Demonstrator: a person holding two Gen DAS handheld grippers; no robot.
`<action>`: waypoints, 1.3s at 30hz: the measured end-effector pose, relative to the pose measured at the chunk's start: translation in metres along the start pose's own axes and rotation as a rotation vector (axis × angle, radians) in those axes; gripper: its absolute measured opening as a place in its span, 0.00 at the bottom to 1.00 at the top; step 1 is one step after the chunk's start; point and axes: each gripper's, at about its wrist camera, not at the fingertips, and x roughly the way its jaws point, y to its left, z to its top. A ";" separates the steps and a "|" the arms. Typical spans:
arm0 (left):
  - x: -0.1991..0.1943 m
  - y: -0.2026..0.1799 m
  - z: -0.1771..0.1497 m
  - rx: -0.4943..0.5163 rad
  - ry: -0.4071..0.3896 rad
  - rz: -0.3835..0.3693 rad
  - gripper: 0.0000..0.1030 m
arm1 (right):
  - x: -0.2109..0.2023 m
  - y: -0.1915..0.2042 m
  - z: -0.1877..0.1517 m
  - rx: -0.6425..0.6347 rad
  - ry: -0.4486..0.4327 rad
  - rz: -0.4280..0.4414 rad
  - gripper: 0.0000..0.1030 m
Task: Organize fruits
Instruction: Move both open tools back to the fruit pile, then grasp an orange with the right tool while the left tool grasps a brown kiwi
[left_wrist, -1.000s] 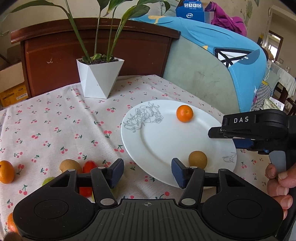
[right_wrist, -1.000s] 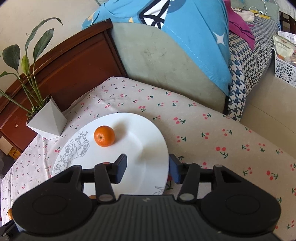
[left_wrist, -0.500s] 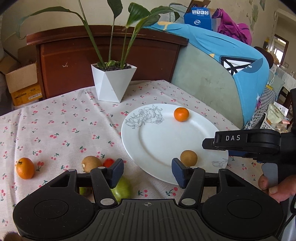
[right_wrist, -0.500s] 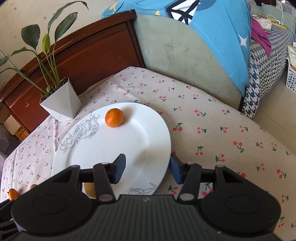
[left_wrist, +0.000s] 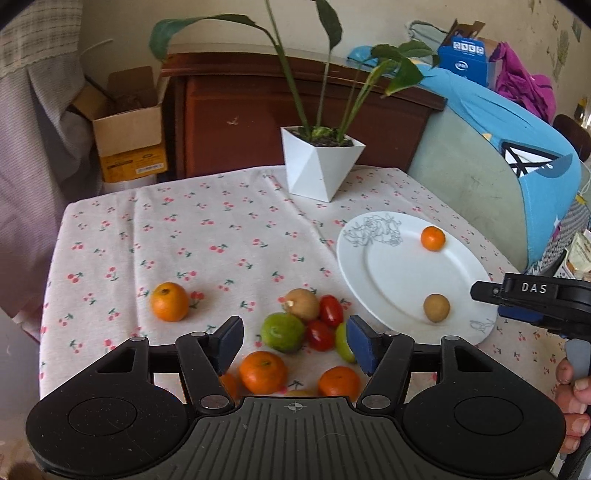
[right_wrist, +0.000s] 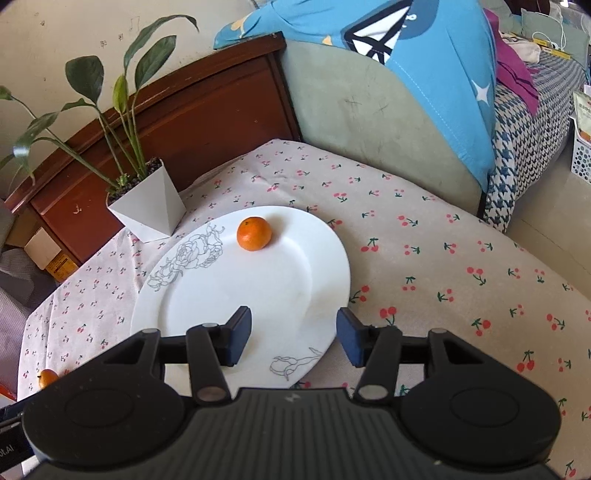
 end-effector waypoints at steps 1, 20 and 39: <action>-0.003 0.005 -0.001 -0.009 -0.004 0.009 0.59 | -0.003 0.003 -0.001 -0.009 -0.006 0.011 0.51; -0.031 0.019 -0.043 0.045 -0.016 0.063 0.59 | -0.023 0.060 -0.065 -0.087 0.100 0.319 0.47; -0.014 0.009 -0.060 0.120 0.029 0.005 0.53 | -0.004 0.088 -0.081 -0.171 0.154 0.379 0.28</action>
